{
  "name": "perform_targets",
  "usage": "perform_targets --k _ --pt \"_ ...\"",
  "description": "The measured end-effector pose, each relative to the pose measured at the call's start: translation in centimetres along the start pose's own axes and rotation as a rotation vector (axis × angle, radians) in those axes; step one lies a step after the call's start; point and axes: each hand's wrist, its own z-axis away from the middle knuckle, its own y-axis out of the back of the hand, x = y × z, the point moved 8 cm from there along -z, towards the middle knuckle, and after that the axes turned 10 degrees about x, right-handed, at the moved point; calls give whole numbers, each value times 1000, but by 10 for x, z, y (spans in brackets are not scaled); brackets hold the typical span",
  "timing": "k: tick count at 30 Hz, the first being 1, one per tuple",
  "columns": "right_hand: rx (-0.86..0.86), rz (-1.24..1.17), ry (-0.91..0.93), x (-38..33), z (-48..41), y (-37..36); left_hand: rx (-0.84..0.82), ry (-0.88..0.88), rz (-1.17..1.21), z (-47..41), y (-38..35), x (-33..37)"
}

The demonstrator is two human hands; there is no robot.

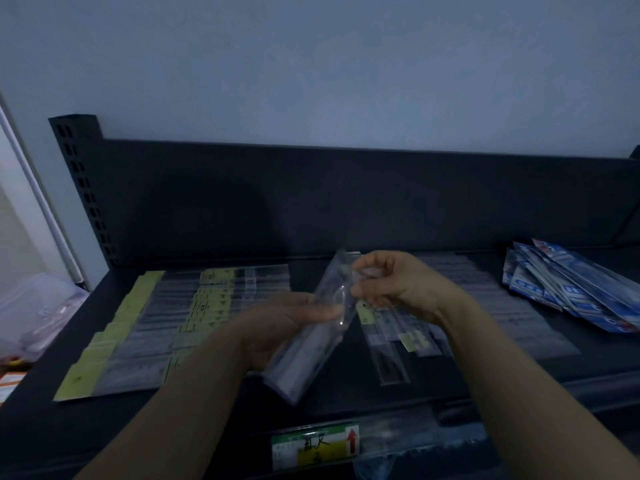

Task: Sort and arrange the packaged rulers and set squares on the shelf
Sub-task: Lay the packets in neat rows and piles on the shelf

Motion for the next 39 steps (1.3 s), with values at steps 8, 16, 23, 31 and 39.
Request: perform_targets --k 8,16,23,31,39 --pt "215 720 101 29 11 37 307 -22 381 -11 26 -4" --pt "106 820 279 52 28 -3 376 -23 417 -16 29 -6" --pt "147 1044 335 58 34 -4 410 -43 438 -20 35 -7" --pt "166 887 306 50 41 1 420 -48 403 -15 39 -5" --pt "146 1031 295 59 26 18 436 -68 418 -14 45 -5"
